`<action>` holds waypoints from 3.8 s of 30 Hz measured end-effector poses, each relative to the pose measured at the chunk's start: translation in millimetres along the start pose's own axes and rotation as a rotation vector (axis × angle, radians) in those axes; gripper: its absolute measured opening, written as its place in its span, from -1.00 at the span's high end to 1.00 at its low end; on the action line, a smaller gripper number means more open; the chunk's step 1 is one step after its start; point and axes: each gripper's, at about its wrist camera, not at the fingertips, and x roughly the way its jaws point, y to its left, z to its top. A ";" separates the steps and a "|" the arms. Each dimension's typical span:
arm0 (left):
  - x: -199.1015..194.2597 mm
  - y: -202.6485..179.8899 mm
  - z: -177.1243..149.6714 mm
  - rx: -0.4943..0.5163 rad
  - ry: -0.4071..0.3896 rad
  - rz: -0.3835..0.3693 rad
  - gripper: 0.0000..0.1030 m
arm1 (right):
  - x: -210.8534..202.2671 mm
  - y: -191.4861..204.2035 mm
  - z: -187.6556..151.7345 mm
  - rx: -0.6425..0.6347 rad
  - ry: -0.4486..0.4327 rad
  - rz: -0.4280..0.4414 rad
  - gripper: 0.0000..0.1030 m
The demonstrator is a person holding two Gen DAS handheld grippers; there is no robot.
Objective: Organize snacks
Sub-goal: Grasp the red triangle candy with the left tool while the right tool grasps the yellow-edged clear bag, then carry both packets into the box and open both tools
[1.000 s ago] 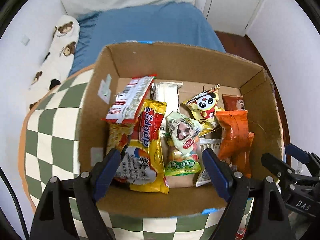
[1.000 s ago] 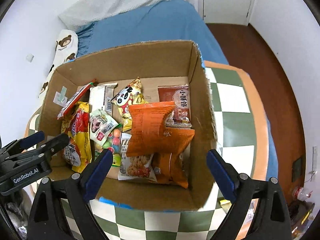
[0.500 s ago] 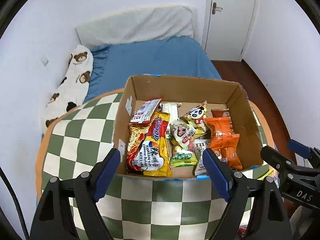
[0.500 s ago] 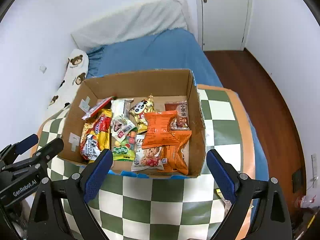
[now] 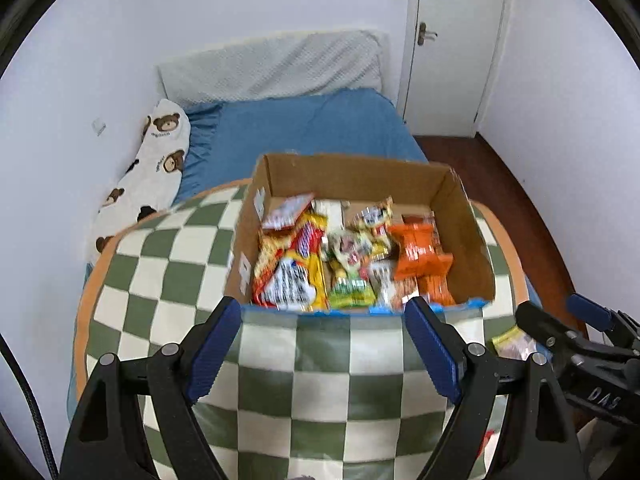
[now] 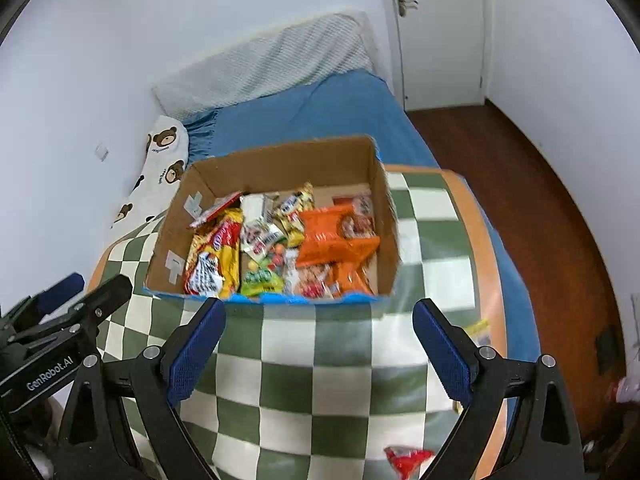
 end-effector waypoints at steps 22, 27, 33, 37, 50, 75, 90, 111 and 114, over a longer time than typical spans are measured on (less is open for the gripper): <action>175.5 -219.5 -189.0 0.191 0.850 -0.386 -0.58 | 35.7 -224.1 -179.0 0.442 0.277 -0.167 -0.77; 189.2 -238.4 -206.7 0.262 0.864 -0.351 0.20 | 39.6 -239.7 -181.4 0.456 0.276 -0.187 -0.77; 185.6 -208.5 -183.5 0.256 0.771 -0.274 0.23 | 67.8 -227.6 -153.9 0.327 0.308 -0.134 -0.77; 190.3 -160.9 -161.3 0.198 0.709 -0.178 0.23 | 105.3 -205.5 -124.1 0.148 0.332 -0.161 -0.77; 192.7 -65.1 -152.7 0.005 0.659 -0.050 0.23 | 205.2 -164.4 -96.6 0.100 0.531 -0.071 -0.05; 215.6 -23.5 -144.2 -0.072 0.686 -0.082 -0.09 | 190.4 -140.1 -128.8 0.236 0.485 -0.017 -0.19; 173.4 -44.2 -140.0 -0.016 0.592 -0.037 0.16 | 179.4 -116.7 -119.7 0.088 0.472 0.021 0.24; 95.2 -7.9 52.4 -0.065 0.347 -0.200 0.16 | 82.8 -44.8 61.5 0.048 0.260 0.289 0.25; 120.2 2.4 85.0 -0.070 0.357 -0.168 0.16 | 117.3 -11.9 102.3 0.032 0.262 0.258 0.25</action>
